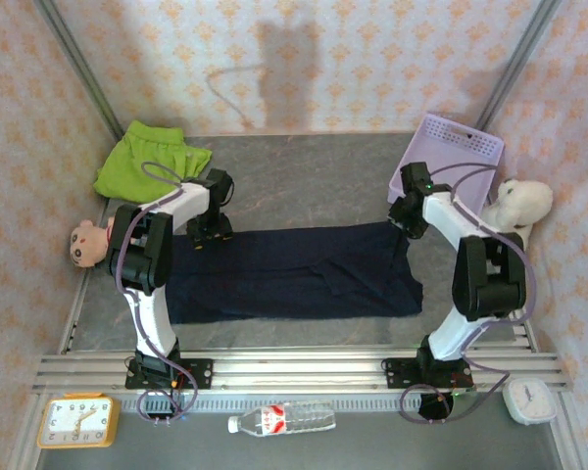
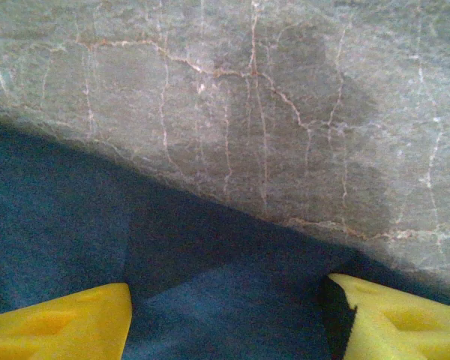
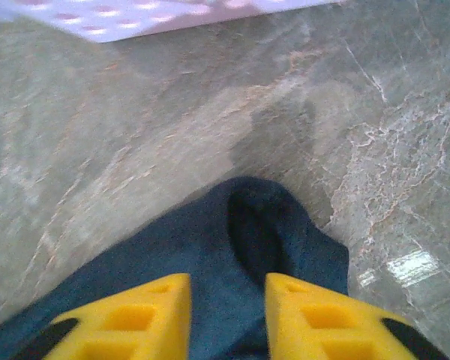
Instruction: Fold and stack the mixed laundry pile
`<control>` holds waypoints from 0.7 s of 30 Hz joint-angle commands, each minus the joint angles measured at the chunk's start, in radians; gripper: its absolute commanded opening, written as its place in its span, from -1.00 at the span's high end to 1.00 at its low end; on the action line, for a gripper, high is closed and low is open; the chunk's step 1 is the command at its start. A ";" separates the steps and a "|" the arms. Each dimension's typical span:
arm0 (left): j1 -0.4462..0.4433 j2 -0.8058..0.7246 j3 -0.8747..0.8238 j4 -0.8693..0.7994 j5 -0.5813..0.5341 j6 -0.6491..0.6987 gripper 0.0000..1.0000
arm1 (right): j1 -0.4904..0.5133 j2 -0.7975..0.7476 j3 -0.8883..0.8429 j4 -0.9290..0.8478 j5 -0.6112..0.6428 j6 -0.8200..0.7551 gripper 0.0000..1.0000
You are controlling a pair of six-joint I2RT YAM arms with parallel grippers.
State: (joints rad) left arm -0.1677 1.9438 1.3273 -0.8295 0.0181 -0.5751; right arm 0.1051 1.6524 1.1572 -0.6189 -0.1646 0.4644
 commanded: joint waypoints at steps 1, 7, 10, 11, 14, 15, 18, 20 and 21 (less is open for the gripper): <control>-0.005 -0.022 0.028 -0.066 0.022 0.011 -0.38 | 0.081 -0.150 -0.030 -0.055 -0.029 -0.099 0.30; -0.016 -0.089 0.049 -0.086 0.059 0.000 -0.39 | 0.269 -0.323 -0.149 -0.131 -0.058 -0.128 0.18; -0.016 -0.128 0.049 -0.085 0.087 0.014 -0.40 | 0.392 -0.394 -0.219 -0.128 -0.076 -0.067 0.15; -0.015 -0.142 0.045 -0.080 0.098 0.014 -0.40 | 0.429 -0.409 -0.239 -0.127 -0.079 -0.036 0.14; -0.016 -0.180 0.025 -0.066 0.113 -0.003 -0.40 | 0.533 -0.440 -0.289 -0.115 -0.066 0.028 0.11; -0.018 -0.192 0.013 -0.056 0.120 -0.012 -0.40 | 0.561 -0.443 -0.300 -0.110 -0.060 0.037 0.10; -0.024 -0.226 -0.032 -0.024 0.138 -0.040 -0.40 | 0.637 -0.420 -0.318 -0.095 -0.048 0.043 0.08; -0.033 -0.244 -0.068 -0.007 0.136 -0.057 -0.40 | 0.679 -0.375 -0.305 -0.100 -0.026 0.032 0.08; -0.039 -0.252 -0.086 0.002 0.137 -0.064 -0.40 | 0.698 -0.354 -0.295 -0.102 -0.011 0.022 0.08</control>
State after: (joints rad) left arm -0.1894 1.7176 1.2873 -0.8429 0.1410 -0.6033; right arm 0.7692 1.2598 0.8459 -0.7090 -0.2340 0.4747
